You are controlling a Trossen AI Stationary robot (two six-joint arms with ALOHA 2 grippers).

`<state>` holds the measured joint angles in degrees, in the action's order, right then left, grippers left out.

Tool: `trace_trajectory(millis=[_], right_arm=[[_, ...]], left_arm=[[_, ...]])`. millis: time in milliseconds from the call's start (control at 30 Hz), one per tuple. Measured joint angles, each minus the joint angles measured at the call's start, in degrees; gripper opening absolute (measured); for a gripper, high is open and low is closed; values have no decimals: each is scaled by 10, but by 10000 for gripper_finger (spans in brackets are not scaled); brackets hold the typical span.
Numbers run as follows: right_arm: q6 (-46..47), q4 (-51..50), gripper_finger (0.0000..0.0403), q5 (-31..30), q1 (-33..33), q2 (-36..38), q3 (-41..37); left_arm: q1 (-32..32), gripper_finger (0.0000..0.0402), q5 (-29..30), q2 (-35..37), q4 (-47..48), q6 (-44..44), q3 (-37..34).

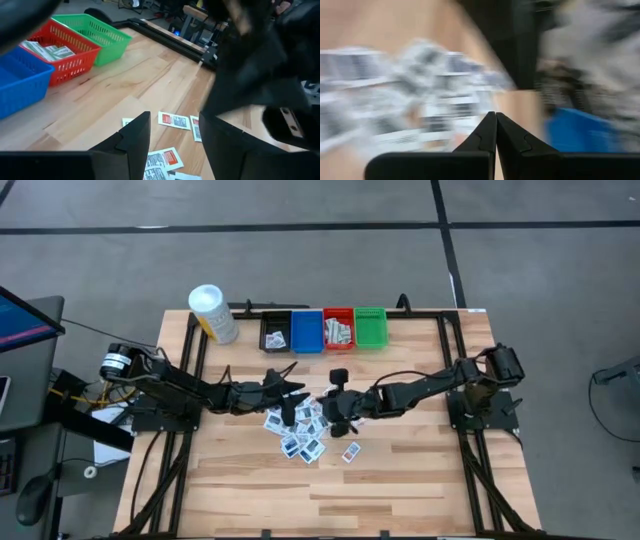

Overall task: Pick & Place First Aid Supplies
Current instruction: Put the orange ointment pack into the black bin

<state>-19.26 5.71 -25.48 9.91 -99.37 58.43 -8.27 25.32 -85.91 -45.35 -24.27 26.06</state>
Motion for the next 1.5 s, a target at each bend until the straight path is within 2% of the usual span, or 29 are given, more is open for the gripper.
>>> trace_trajectory(millis=[100, 167, 300, 500, 633, 833, 1100, 1267, 1500], right_arm=[[40, -15, 0, 143, -25, -5, 0], [58, -15, 4, 178, -37, -15, 0], [63, 2, 38, 179, -41, -42, 0], [58, 55, 127, 178, -33, -87, -1], [58, 54, 179, 134, -44, -100, 0], [58, 53, 220, 122, -56, -137, 0], [59, 48, 211, 123, -60, -144, 0], [64, 29, 188, 163, -72, -144, 1], [70, 16, 142, 169, -78, -143, 1]], left_arm=[[0, 167, -1, 0, 4, 3, 0], [0, 167, -1, 0, 9, 18, 0], [0, 167, 5, 0, 54, 26, 0], [-1, 167, 16, 0, 91, 13, -1], [-10, 167, 16, 0, 94, 8, -1], [-27, 167, 16, 0, 93, -7, -1], [-30, 167, 16, 0, 91, -7, -1], [-30, 167, 16, 0, 91, -7, -1], [-30, 167, 14, 0, 89, -15, -1]])
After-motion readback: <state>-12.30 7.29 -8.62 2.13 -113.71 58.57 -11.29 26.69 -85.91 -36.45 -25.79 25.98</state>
